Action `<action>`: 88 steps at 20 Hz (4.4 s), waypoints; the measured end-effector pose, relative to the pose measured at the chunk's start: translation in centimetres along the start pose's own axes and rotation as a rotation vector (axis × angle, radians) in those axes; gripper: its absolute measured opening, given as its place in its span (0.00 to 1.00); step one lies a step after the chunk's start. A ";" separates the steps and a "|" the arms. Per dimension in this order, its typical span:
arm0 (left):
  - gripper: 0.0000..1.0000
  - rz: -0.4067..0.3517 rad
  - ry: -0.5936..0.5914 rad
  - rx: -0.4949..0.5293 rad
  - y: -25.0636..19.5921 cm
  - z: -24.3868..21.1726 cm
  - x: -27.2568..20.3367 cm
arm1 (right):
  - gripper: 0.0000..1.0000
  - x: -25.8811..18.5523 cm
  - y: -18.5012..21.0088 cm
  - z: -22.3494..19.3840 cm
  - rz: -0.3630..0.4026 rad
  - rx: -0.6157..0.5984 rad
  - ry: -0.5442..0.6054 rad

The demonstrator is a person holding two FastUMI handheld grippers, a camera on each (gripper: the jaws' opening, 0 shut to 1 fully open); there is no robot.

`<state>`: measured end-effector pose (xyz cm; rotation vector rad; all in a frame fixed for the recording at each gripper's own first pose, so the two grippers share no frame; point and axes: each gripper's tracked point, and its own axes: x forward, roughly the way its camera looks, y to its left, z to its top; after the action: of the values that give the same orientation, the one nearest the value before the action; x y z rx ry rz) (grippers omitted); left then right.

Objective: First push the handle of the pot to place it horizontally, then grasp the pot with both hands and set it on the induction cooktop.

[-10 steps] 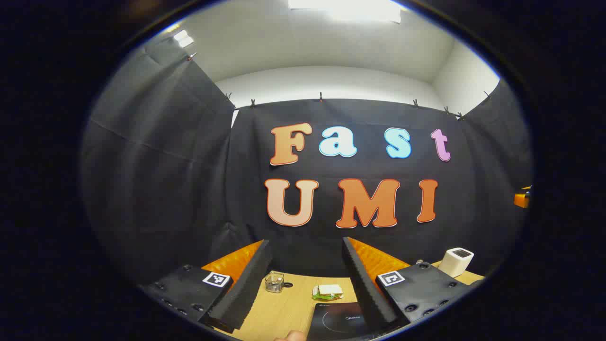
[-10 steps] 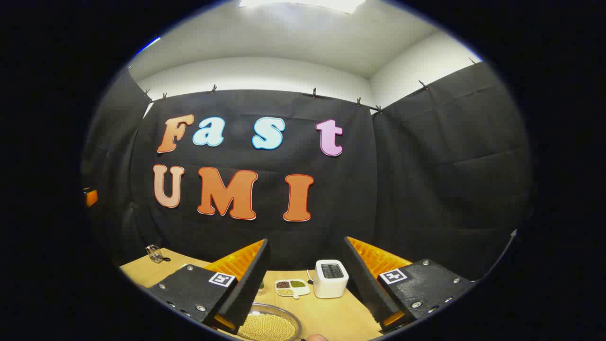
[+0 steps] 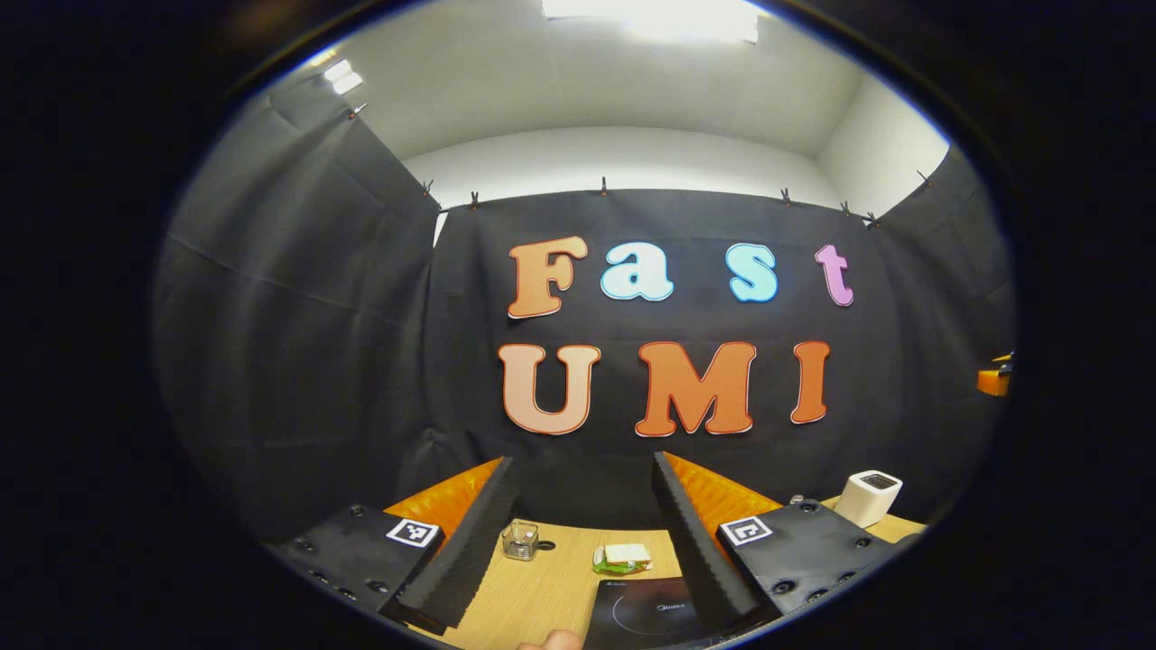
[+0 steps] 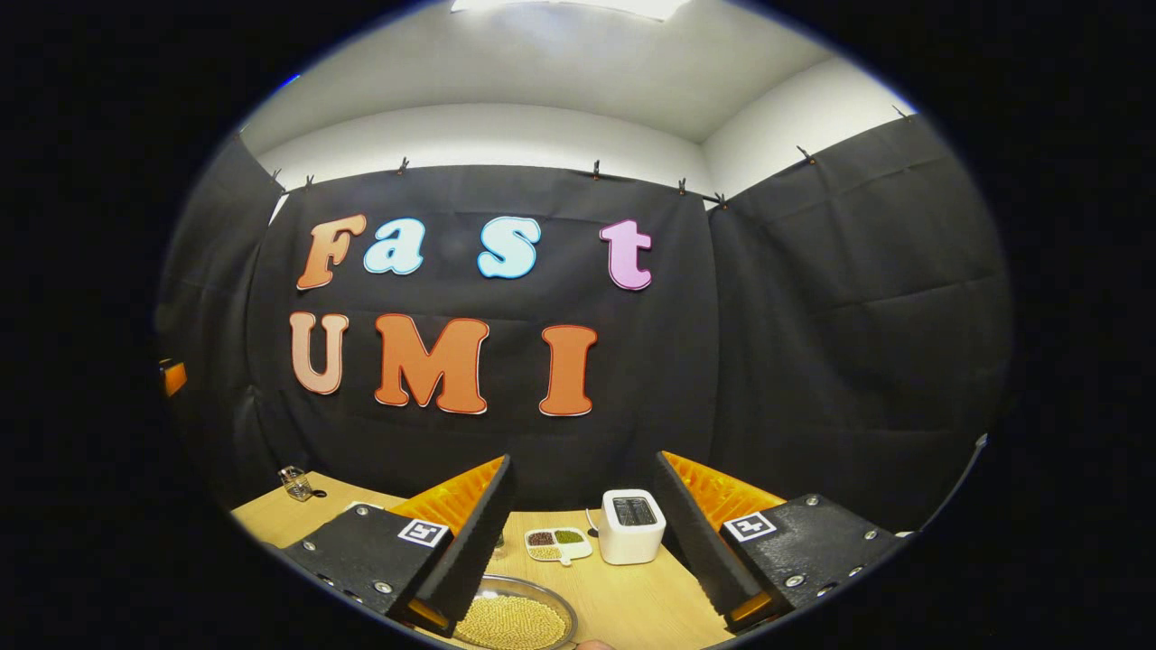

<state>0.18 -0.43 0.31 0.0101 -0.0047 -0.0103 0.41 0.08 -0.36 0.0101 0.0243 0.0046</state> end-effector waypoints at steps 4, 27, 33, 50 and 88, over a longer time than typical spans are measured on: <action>0.98 -0.001 0.003 -0.004 -0.1 -0.2 0.2 | 0.95 0.1 0.0 -0.2 0.004 0.003 0.007; 0.99 -0.004 0.016 -0.018 0.3 -1.2 0.2 | 0.14 0.1 -0.2 -4.1 0.029 0.009 0.092; 0.99 0.004 0.025 -0.015 0.5 -1.3 0.0 | 0.00 -0.6 0.7 -8.0 0.068 -0.007 0.181; 0.99 0.010 0.049 -0.009 0.8 -2.4 -0.7 | 0.00 -5.0 2.5 -27.8 0.166 0.032 0.622; 0.98 -0.010 0.105 0.008 0.2 -5.5 0.2 | 0.00 -8.8 4.2 -40.6 0.184 0.044 0.966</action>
<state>0.40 -0.13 -5.18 0.0186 0.1006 -0.0197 -9.38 4.65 -40.74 0.0539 0.9896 0.1927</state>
